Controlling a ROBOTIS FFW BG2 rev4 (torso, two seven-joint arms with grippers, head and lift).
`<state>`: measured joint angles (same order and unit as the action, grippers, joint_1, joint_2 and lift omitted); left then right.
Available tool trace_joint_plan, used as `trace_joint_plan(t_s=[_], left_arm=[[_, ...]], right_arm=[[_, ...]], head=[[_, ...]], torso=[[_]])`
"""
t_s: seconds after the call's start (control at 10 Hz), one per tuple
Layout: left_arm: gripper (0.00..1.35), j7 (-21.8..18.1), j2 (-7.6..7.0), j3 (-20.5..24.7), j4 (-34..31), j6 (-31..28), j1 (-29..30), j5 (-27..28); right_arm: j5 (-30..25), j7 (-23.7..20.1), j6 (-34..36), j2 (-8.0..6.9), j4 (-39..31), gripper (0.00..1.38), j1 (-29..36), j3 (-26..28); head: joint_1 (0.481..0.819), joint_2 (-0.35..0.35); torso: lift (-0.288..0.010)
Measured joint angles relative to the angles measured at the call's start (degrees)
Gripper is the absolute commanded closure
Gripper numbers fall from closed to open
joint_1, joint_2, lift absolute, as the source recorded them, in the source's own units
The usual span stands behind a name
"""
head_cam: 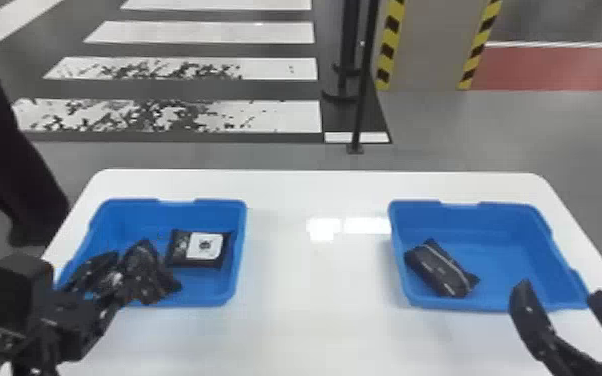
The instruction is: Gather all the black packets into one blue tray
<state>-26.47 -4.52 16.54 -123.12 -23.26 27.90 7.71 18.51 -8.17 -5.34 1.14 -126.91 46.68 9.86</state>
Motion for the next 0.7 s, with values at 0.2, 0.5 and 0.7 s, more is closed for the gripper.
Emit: trace_joint_plan(t_s=[0.2, 0.5, 0.7], left_arm=[[0.18, 0.0, 0.39, 1.7, 0.0, 3.3, 0.9, -1.5], [0.18, 0.7, 1.32, 2.2, 0.0, 12.7, 3.7, -7.1], [0.18, 1.1, 2.02, 1.6, 0.0, 18.2, 7.5, -11.1]], right_arm=[[-0.3, -0.6, 0.1, 0.04, 0.1, 0.16, -0.4, 0.0], [-3.0, -4.0, 6.4, 0.55, -0.8, 0.16, -3.1, -0.1], [-4.8, -6.3, 12.7, 0.90, -0.8, 0.16, -6.1, -0.1]], head=[[0.695, 0.062], [0.695, 0.069], [0.695, 0.072]], torso=[[-0.110], [-0.110], [-0.110]])
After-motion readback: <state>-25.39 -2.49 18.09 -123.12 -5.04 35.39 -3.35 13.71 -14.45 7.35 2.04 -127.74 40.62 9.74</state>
